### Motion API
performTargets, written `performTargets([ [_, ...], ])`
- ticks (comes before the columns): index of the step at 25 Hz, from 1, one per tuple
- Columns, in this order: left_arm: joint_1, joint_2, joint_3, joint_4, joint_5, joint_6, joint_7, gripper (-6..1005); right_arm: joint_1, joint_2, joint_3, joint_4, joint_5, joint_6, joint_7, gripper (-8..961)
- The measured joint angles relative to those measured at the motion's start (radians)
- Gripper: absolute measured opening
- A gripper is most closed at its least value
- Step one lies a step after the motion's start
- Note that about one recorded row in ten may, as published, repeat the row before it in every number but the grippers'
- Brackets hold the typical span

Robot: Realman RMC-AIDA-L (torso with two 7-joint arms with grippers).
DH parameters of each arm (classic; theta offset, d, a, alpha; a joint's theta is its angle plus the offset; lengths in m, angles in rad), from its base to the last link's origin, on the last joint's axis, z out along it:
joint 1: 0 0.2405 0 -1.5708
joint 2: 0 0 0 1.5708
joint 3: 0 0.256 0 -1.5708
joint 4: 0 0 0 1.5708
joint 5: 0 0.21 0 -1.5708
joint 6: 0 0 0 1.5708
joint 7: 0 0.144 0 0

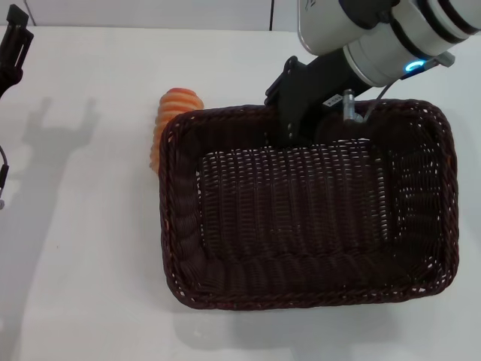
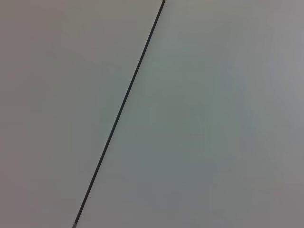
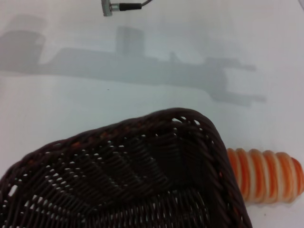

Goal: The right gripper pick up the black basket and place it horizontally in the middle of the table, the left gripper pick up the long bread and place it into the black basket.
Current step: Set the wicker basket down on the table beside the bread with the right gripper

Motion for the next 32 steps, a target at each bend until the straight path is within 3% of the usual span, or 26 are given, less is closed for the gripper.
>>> performTargets([
  [8,0.005,0.001,-0.001,0.000,0.000,0.007,-0.001,842,-0.015,0.004,-0.049,-0.021,-0.003,-0.022,0.062,342],
  [12,0.006,0.003,-0.001,0.001,0.000,0.012,-0.001,842,-0.095,0.015,-0.064,-0.145,-0.047,-0.036,0.133,375],
  [17,0.006,0.005,-0.001,0.002,0.000,0.013,-0.001,842,-0.170,0.017,-0.065,-0.251,-0.062,-0.044,0.190,374],
  [25,0.004,0.009,-0.004,0.001,0.000,0.014,-0.001,843,-0.192,0.017,-0.072,-0.288,-0.064,-0.046,0.228,373],
  [32,0.006,0.009,-0.009,0.003,0.000,0.026,-0.001,843,-0.228,0.017,-0.083,-0.403,-0.102,-0.078,0.281,372],
])
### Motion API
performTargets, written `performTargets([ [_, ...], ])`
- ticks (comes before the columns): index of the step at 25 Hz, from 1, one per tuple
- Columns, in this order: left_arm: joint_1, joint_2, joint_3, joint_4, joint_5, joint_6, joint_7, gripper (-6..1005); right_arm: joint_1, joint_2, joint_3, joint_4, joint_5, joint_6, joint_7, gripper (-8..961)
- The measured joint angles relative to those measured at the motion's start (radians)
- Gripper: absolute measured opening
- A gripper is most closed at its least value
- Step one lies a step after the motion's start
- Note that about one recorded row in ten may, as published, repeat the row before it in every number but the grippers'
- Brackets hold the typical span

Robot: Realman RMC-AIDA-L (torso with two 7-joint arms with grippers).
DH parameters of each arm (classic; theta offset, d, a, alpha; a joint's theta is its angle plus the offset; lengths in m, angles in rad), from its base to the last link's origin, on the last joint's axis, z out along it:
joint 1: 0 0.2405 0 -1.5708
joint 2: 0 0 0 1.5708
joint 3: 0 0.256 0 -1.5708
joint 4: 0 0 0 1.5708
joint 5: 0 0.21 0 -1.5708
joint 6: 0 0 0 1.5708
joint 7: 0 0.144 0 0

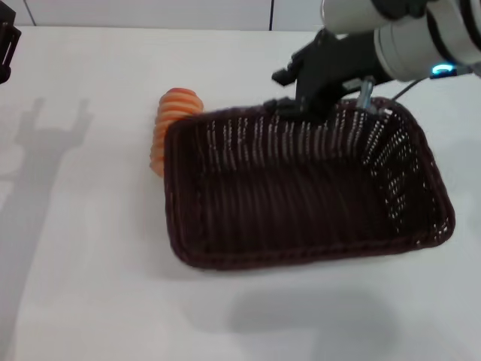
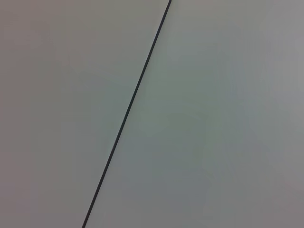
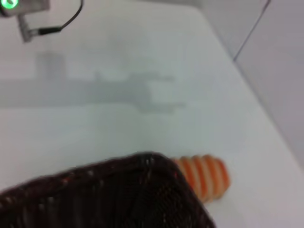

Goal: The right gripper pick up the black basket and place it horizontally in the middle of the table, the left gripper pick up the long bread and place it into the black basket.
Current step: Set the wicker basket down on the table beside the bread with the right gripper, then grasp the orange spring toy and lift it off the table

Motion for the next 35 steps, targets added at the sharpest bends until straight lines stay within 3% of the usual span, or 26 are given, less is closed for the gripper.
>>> performTargets([
  [3,0.000,0.000,0.000,0.000,0.000,0.000,0.000,842,-0.017,0.000,0.000,-0.061,-0.020,-0.013,0.024,371],
  [5,0.000,0.000,0.001,0.000,0.000,0.001,0.000,842,-0.095,0.000,-0.004,-0.192,-0.080,-0.086,0.074,371],
  [6,0.000,0.000,0.001,0.000,0.000,0.001,0.000,842,-0.095,0.000,-0.004,-0.192,-0.080,-0.086,0.074,371],
  [10,0.000,0.000,0.005,0.002,0.001,-0.002,0.000,842,-0.304,-0.001,-0.008,-0.387,-0.156,-0.357,0.192,370],
  [11,0.000,0.000,0.005,0.002,0.001,-0.002,0.000,842,-0.304,-0.001,-0.008,-0.387,-0.156,-0.357,0.192,370],
  [12,0.000,0.000,0.005,0.002,0.000,-0.004,0.000,842,-0.394,-0.001,-0.008,-0.427,-0.157,-0.487,0.210,370],
  [13,-0.004,0.001,0.006,0.005,0.001,-0.010,0.000,842,-0.394,-0.001,-0.008,-0.427,-0.157,-0.487,0.210,370],
  [14,-0.006,0.001,0.005,0.006,0.001,-0.013,0.000,842,-0.437,-0.001,-0.009,-0.437,-0.150,-0.544,0.210,370],
  [15,-0.007,0.001,0.005,0.006,0.001,-0.016,0.000,842,-0.530,-0.002,-0.017,-0.443,-0.115,-0.674,0.191,370],
  [16,-0.007,0.001,0.005,0.006,0.001,-0.016,0.000,842,-0.530,-0.002,-0.017,-0.443,-0.115,-0.674,0.191,370],
  [17,-0.009,0.003,0.005,0.003,0.001,-0.024,0.000,842,-0.625,-0.002,-0.043,-0.437,-0.059,-0.800,0.122,369],
  [18,-0.010,0.003,0.006,0.001,0.002,-0.028,0.000,842,-0.625,-0.002,-0.043,-0.437,-0.059,-0.800,0.122,369],
  [19,-0.011,0.004,0.006,-0.002,0.003,-0.031,0.000,842,-0.669,-0.002,-0.063,-0.428,-0.030,-0.864,0.075,369],
  [20,-0.012,0.004,0.006,-0.002,0.002,-0.032,0.000,842,-0.748,-0.001,-0.104,-0.399,0.029,-0.993,-0.017,369],
  [21,-0.012,0.004,0.006,-0.002,0.002,-0.032,0.000,842,-0.748,-0.001,-0.104,-0.399,0.029,-0.993,-0.017,369],
  [24,-0.013,0.005,0.007,-0.004,0.007,-0.033,-0.012,843,-0.821,-0.002,-0.149,-0.332,0.099,-1.185,-0.108,368],
  [25,-0.013,0.005,0.007,-0.005,0.008,-0.033,-0.015,843,-0.848,-0.003,-0.186,-0.252,0.131,-1.354,-0.145,368],
  [26,-0.013,0.006,0.007,-0.008,0.009,-0.033,-0.022,843,-0.848,-0.003,-0.186,-0.252,0.131,-1.354,-0.145,368],
  [27,-0.013,0.006,0.007,-0.010,0.010,-0.033,-0.025,843,-0.857,-0.002,-0.231,-0.160,0.135,-1.537,-0.156,368],
  [28,-0.013,0.006,0.007,-0.013,0.010,-0.034,-0.026,843,-0.857,-0.002,-0.231,-0.160,0.135,-1.537,-0.156,368],
  [29,-0.013,0.006,0.007,-0.017,0.011,-0.034,-0.027,843,-0.856,-0.002,-0.255,-0.108,0.132,-1.635,-0.157,368],
  [30,-0.013,0.006,0.007,-0.017,0.011,-0.034,-0.027,843,-0.840,-0.002,-0.302,0.011,0.130,-1.842,-0.154,367],
  [32,-0.013,0.007,0.010,-0.027,0.015,-0.034,-0.028,843,-0.831,-0.002,-0.315,0.053,0.130,-1.911,-0.150,367],
  [34,-0.012,0.008,0.011,-0.031,0.020,-0.034,-0.028,843,-0.795,-0.002,-0.348,0.179,0.130,-2.092,-0.116,367],
  [35,-0.012,0.008,0.011,-0.031,0.020,-0.034,-0.028,843,-0.750,-0.002,-0.370,0.313,0.128,-2.242,-0.058,367],
])
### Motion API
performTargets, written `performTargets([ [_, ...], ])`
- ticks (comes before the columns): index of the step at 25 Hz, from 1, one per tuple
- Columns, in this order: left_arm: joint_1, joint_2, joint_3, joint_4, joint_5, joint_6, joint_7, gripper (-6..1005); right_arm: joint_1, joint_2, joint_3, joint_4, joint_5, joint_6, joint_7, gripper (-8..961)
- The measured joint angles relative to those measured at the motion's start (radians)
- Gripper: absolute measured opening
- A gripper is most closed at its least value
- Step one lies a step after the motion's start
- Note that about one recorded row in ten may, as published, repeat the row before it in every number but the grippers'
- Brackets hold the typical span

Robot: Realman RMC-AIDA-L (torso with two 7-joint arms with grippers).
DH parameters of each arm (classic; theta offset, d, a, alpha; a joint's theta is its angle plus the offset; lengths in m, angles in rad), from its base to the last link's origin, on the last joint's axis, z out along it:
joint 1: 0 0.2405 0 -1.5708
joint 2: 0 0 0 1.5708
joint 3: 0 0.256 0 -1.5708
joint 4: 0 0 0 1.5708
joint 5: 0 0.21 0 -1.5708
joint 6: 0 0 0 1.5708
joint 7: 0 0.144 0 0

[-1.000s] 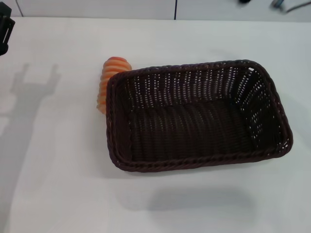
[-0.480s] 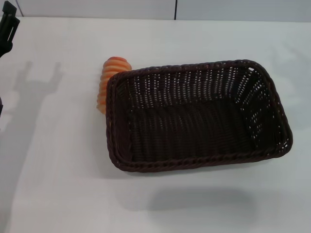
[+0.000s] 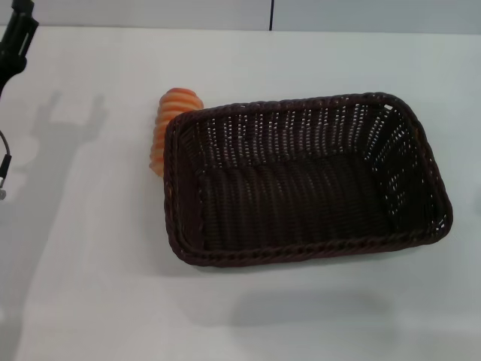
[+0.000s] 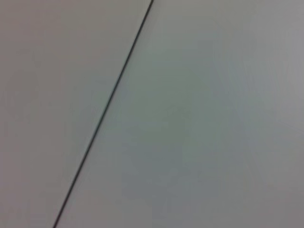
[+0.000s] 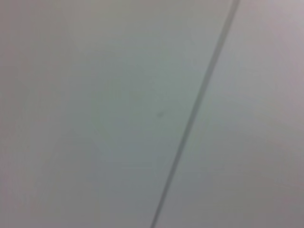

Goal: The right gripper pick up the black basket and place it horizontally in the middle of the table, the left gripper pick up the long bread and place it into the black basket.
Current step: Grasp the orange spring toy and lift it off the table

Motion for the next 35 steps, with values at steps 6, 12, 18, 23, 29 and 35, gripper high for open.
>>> performTargets([
  [6,0.016,0.000,0.009,-0.088,0.047,-0.077,0.013,842,0.116,-0.002,-0.030,0.330,-0.001,-0.293,0.289,366],
  [12,0.118,0.009,0.005,-0.467,0.102,-0.491,0.096,842,0.186,-0.006,-0.029,0.567,-0.001,-0.388,0.560,366],
  [18,0.177,0.006,-0.018,-0.872,0.103,-1.020,0.228,842,0.188,-0.002,-0.032,0.621,-0.002,-0.392,0.565,366],
  [23,0.124,0.001,-0.063,-1.066,0.103,-1.427,0.266,842,0.186,0.000,-0.033,0.652,-0.002,-0.395,0.567,366],
  [29,-0.022,0.000,-0.147,-1.139,0.104,-1.816,0.288,842,0.189,0.000,-0.041,0.665,-0.001,-0.405,0.567,365],
  [35,-0.219,-0.001,-0.217,-1.013,0.104,-2.050,0.322,842,0.190,-0.001,-0.053,0.666,-0.012,-0.408,0.568,365],
])
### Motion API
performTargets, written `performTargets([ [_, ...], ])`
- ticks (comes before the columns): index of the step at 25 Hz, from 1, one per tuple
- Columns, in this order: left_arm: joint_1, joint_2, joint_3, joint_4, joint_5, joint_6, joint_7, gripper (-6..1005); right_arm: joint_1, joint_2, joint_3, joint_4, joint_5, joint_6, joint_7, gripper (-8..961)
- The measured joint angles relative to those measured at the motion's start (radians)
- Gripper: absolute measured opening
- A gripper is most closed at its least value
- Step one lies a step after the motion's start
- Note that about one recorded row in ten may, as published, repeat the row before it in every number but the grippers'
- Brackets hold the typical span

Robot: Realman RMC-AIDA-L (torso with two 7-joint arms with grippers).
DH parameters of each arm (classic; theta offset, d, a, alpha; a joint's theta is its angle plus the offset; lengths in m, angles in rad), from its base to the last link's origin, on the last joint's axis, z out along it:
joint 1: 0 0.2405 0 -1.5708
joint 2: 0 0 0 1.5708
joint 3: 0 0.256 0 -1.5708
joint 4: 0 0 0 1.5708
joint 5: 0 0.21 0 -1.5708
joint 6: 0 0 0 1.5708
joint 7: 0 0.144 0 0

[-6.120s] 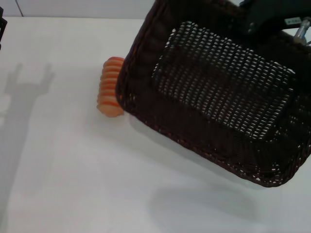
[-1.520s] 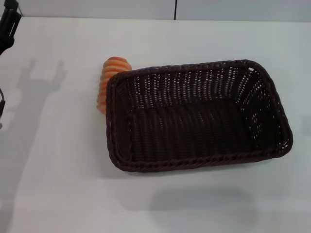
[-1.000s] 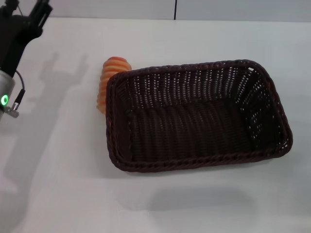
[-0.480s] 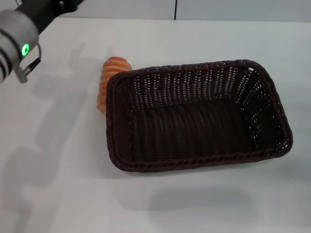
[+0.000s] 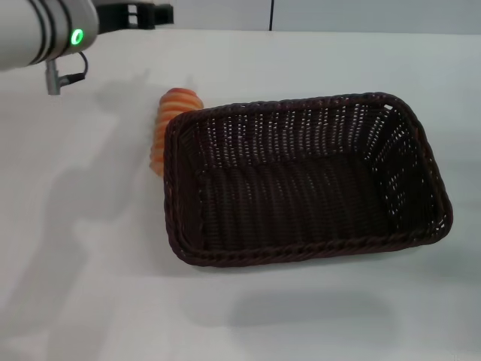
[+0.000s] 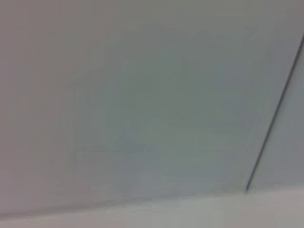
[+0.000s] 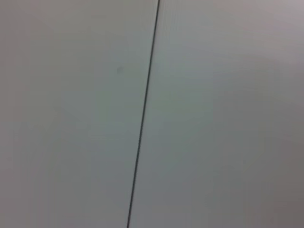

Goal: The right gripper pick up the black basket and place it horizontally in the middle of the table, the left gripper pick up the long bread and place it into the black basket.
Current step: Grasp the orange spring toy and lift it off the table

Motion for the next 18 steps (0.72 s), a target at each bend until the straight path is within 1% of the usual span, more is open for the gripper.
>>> performTargets([
  [4,-0.135,0.002,-0.018,0.144,0.002,-0.096,0.025,842,0.000,-0.001,-0.015,0.002,-0.001,-0.009,0.000,365],
  [5,-0.195,0.003,-0.022,0.212,0.002,-0.122,0.037,842,0.001,-0.001,-0.024,0.004,-0.001,-0.013,0.000,365],
  [6,-0.195,0.003,-0.022,0.212,0.002,-0.122,0.037,842,0.001,-0.001,-0.024,0.004,-0.001,-0.013,0.000,365],
  [9,-0.275,0.003,-0.029,0.318,0.003,-0.139,0.048,843,0.001,-0.001,-0.029,0.005,-0.001,-0.014,-0.001,365],
  [10,-0.313,0.004,-0.029,0.372,0.003,-0.148,0.051,843,0.001,-0.002,-0.031,0.005,-0.001,-0.014,-0.002,365],
  [11,-0.313,0.004,-0.029,0.372,0.003,-0.148,0.051,843,0.001,-0.002,-0.031,0.005,-0.001,-0.014,-0.002,365],
  [15,-0.384,0.006,-0.027,0.475,0.003,-0.166,0.060,843,-0.001,-0.003,-0.032,0.006,-0.001,-0.017,-0.002,365],
  [18,-0.438,0.012,-0.026,0.550,0.004,-0.180,0.064,843,-0.005,-0.003,-0.031,0.009,-0.018,-0.029,-0.002,366],
])
